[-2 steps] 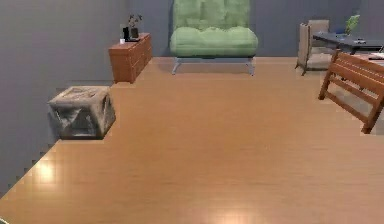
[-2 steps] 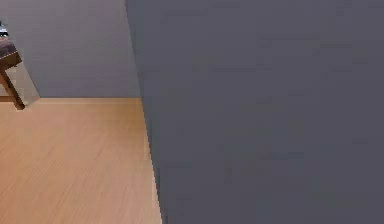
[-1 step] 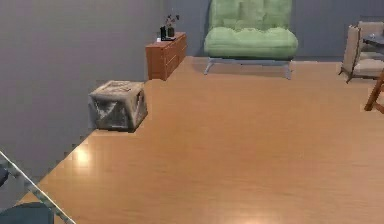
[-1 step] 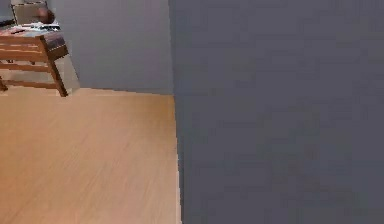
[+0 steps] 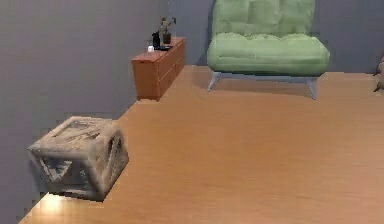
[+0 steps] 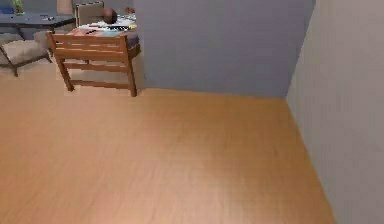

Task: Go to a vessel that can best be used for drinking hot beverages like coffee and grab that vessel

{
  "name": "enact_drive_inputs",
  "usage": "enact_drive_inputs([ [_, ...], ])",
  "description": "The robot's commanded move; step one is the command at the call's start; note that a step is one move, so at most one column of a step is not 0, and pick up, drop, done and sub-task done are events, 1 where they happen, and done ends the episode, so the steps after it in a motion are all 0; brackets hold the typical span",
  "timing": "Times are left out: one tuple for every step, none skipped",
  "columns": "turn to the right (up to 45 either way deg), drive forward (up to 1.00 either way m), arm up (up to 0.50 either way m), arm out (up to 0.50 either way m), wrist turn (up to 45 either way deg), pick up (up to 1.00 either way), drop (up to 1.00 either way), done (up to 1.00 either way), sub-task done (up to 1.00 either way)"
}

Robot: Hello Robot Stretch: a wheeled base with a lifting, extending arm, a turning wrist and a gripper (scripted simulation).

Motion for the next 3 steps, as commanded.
enact_drive_inputs([
  [0.0,1.00,0.00,0.00,0.0,0.00,0.00,0.00,0.00],
  [0.0,1.00,0.00,0.00,0.0,0.00,0.00,0.00,0.00],
  [-3.0,0.00,0.00,0.00,0.0,0.00,0.00,0.00,0.00],
])
